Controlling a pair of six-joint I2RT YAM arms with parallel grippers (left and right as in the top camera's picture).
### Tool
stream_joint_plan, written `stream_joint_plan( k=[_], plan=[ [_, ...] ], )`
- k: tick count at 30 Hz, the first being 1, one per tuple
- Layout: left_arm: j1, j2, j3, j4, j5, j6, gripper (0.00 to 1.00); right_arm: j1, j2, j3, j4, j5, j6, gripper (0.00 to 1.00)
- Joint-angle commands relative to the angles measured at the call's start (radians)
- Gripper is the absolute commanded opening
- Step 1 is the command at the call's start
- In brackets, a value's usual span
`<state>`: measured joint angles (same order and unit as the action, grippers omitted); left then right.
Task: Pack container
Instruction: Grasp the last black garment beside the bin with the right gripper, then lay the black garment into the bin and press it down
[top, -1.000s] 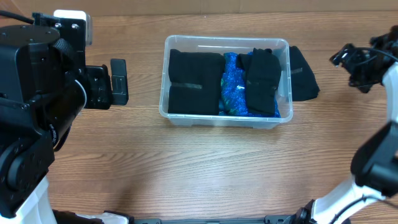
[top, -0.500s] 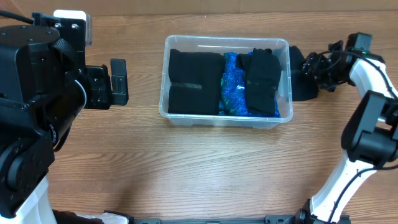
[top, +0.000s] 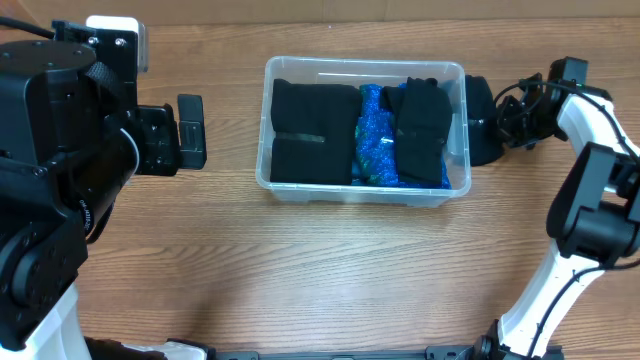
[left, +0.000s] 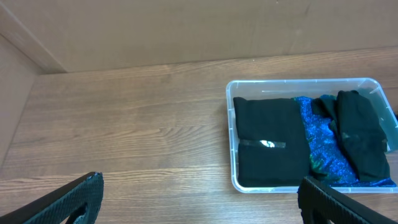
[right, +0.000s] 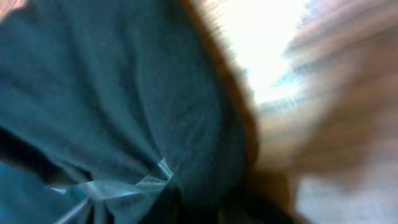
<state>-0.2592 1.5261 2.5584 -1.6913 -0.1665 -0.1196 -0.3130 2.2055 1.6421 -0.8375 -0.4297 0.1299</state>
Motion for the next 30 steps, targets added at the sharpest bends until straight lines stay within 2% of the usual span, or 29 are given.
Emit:
stream_joint_plan(
  k=[1,4,9,12,15,23,25,30],
  plan=[
    [0.006,-0.002,-0.003,0.002,-0.013,0.019,1.0,-0.023,-0.199,0.0,-0.035,0.002,0.0,0.04],
    [0.006,-0.002,-0.003,0.002,-0.013,0.019,1.0,-0.022,-0.366,0.002,-0.085,0.001,0.005,0.04],
    [0.006,-0.002,-0.003,0.002,-0.013,0.019,1.0,0.016,-0.627,0.002,-0.173,-0.003,0.097,0.04],
    [0.006,-0.002,-0.003,0.002,-0.013,0.019,1.0,0.066,-0.756,0.002,-0.213,-0.02,0.111,0.04],
    [0.006,-0.002,-0.003,0.002,-0.013,0.019,1.0,0.177,-0.865,0.002,-0.219,-0.092,0.19,0.04],
    [0.006,-0.002,-0.003,0.002,-0.013,0.019,1.0,0.417,-0.819,0.0,-0.054,-0.051,0.484,0.04],
    [0.006,-0.002,-0.003,0.002,-0.013,0.019,1.0,0.468,-0.766,0.0,-0.027,-0.004,0.59,0.04],
    [0.006,-0.002,-0.003,0.002,-0.013,0.019,1.0,0.56,-0.616,0.0,-0.01,0.073,0.724,0.04]
  ],
)
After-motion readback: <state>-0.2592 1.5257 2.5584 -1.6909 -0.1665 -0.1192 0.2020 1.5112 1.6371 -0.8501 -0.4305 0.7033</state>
